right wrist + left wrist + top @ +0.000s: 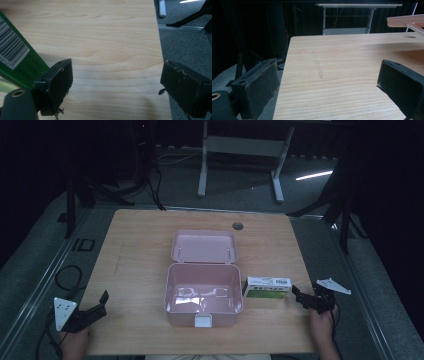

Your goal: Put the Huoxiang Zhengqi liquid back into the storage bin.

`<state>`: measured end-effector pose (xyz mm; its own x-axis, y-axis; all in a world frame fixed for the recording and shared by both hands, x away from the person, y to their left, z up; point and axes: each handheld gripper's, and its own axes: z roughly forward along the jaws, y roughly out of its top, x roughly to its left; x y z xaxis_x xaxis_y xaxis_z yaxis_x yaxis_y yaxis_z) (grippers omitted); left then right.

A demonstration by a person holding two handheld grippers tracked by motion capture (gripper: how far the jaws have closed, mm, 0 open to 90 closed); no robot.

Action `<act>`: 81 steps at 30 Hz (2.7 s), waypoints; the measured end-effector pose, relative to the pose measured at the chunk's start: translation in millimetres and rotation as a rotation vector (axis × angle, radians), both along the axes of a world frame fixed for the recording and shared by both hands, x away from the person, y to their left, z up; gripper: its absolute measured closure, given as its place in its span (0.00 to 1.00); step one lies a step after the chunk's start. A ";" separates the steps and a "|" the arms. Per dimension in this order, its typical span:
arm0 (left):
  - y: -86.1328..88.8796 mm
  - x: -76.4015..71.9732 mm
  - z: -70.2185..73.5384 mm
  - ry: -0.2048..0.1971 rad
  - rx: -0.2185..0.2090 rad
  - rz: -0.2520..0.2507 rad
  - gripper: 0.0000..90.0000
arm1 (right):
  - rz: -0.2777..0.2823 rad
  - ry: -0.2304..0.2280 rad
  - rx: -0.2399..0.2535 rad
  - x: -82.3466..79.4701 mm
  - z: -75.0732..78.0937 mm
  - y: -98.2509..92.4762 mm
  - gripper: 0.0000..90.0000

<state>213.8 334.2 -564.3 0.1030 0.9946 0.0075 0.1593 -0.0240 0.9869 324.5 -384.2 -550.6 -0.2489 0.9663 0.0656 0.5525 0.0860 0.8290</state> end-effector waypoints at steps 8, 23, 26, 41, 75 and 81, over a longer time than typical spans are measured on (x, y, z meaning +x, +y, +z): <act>0.3 0.3 0.1 0.002 -0.001 -0.006 0.04 | 0.067 0.052 -0.025 5.1 0.1 2.3 0.12; 0.2 0.3 0.1 0.004 -0.002 -0.008 0.04 | 0.244 0.292 -0.096 14.7 10.6 2.3 0.12; 0.1 0.2 0.1 0.004 -0.001 -0.007 0.04 | 0.283 0.332 -0.134 12.6 12.8 5.5 0.12; 0.7 0.4 0.1 0.005 -0.005 -0.012 0.04 | 0.483 0.542 -0.294 6.1 27.0 14.6 0.12; 0.9 0.8 0.2 0.008 -0.007 -0.017 0.04 | 0.978 0.838 -0.600 -1.6 42.5 80.3 0.13; 1.0 0.9 0.2 0.009 -0.007 -0.019 0.04 | 1.015 0.835 -0.631 -1.4 44.7 93.5 0.13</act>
<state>214.7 335.2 -564.1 0.1222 0.9925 -0.0002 0.1678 -0.0205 0.9856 323.1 -290.7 -505.9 -0.9308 0.3237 0.1700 0.3253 0.9454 -0.0188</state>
